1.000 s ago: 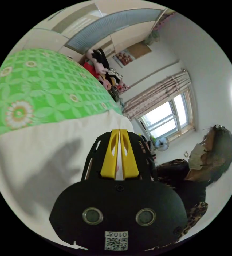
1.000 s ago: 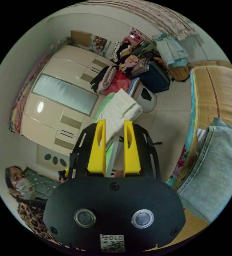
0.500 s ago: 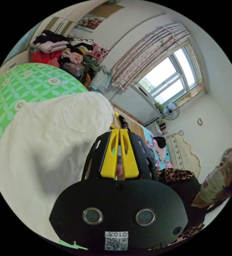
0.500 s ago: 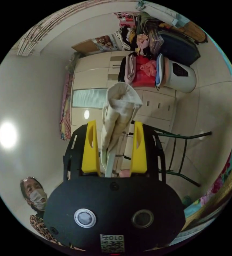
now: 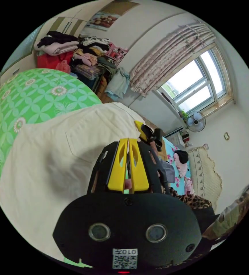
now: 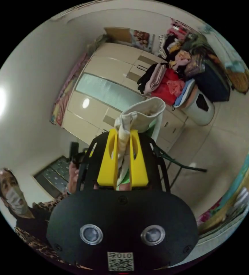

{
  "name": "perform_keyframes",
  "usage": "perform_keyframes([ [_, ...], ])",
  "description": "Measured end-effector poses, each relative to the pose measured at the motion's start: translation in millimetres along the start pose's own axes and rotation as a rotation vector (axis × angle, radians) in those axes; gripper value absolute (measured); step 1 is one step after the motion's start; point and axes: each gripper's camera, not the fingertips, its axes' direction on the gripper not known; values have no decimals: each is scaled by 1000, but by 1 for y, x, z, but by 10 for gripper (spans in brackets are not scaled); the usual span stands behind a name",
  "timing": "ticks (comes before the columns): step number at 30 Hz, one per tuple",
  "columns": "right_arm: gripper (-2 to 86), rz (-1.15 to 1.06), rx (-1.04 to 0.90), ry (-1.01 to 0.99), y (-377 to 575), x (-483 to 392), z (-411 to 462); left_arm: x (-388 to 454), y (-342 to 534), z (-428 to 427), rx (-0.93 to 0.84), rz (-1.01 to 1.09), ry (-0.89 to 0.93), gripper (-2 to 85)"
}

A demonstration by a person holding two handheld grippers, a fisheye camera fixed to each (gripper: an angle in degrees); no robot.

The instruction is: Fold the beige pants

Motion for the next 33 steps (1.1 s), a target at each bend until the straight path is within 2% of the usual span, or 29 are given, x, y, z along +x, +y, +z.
perform_keyframes([
  [3,74,-90,-34,114,0,-21,12,26,-42,1,-21,118,-171,0],
  [4,75,-86,-38,134,1,-19,17,37,-60,3,-48,164,-279,0],
  [5,74,-66,-40,135,2,-14,19,42,-76,8,-74,192,-350,0],
  [7,74,89,-27,43,9,23,25,45,-95,12,-88,203,-381,1],
  [9,74,135,0,-61,15,38,34,45,-108,17,-93,197,-371,4],
  [11,74,81,18,-74,18,24,45,45,-123,18,-87,209,-316,12],
  [18,71,-526,-147,172,50,-123,121,19,-168,-8,-78,204,-159,68],
  [21,71,-700,-239,229,72,-162,162,24,-164,-33,-64,368,-98,100],
  [26,72,-867,-358,145,97,-194,208,20,-146,-93,2,625,-109,142],
  [31,72,-983,-480,145,116,-219,264,-5,-140,-105,41,756,-33,170],
  [33,73,-1029,-516,168,128,-227,280,-21,-142,-100,4,755,-12,178],
])
